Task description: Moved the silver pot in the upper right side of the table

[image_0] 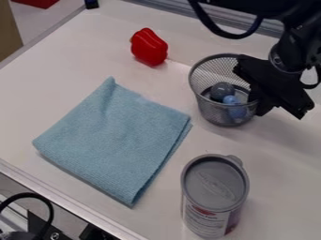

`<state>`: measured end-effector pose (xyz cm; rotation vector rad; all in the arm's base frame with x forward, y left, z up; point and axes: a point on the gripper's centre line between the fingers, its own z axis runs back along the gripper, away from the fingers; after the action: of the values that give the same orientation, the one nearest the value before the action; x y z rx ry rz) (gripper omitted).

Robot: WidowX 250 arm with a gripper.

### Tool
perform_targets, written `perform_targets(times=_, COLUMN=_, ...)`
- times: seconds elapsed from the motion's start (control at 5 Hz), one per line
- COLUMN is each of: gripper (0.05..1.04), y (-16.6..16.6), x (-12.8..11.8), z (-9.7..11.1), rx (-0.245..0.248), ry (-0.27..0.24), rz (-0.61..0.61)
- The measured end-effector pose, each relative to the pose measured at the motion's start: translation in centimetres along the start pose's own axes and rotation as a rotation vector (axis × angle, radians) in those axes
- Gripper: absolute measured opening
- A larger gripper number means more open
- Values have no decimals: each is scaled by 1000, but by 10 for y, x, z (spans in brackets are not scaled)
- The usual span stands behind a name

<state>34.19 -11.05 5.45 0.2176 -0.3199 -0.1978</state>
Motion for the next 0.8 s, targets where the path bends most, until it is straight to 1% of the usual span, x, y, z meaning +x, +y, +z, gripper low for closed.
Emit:
perform_targets(times=0.2, gripper=230, y=1, x=6, z=4, rx=0, ry=-7, rz=30)
perform_targets(times=0.4, gripper=478, y=3, x=13, z=8, rx=8, ry=-20, rz=103)
perform_targets(times=0.6, gripper=781, y=1, x=10, z=9, rx=-4, ry=9, rz=115)
perform_targets(times=0.8, gripper=995, y=3, x=12, z=19, rx=-14, ry=-2, rz=158)
